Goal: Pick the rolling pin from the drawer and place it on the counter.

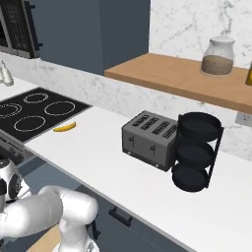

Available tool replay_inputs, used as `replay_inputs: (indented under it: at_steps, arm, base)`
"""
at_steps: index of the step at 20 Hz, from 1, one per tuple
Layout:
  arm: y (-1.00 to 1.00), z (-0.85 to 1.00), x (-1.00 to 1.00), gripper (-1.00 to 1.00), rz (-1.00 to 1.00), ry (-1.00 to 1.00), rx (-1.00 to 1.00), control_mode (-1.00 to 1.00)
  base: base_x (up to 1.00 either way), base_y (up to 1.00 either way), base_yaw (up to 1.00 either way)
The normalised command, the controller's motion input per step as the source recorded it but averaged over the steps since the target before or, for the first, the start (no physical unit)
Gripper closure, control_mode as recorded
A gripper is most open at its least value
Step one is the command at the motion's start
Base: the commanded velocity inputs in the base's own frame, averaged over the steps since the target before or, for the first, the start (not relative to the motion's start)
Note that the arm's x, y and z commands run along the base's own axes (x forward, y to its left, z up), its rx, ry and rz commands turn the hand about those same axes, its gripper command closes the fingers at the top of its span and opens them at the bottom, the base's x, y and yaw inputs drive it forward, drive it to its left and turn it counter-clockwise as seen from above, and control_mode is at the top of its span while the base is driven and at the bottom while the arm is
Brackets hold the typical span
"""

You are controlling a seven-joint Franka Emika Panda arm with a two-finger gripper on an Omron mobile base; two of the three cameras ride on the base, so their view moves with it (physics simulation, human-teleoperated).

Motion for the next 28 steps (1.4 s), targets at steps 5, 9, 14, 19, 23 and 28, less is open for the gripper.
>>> replay_inputs:
  at_steps: [5, 9, 14, 19, 23, 28]
  arm:
    - [0.22, -0.19, 0.28, -1.00, 0.00, 0.00, 0.00, -1.00]
    - [0.04, -0.33, 0.12, -1.00, 0.00, 0.00, 0.00, -1.00]
    - [0.00, -0.41, 0.10, -1.00, 0.00, 0.00, 0.00, -1.00]
    - [0.10, -0.56, -0.02, 1.00, 0.00, 0.00, -0.01, -1.00]
    - [0.08, -0.41, -0.38, 1.00, 0.01, 0.02, -0.01, -1.00]
    - [0.05, -0.05, -0.90, 1.00, 0.06, 0.00, 0.00, -1.00]
  base:
    - [0.00, 0.00, 0.00]
    - [0.00, 0.00, 0.00]
    - [0.00, 0.00, 0.00]
    - [0.00, 0.00, 0.00]
    - [0.00, 0.00, 0.00]
    - [0.00, 0.00, 0.00]
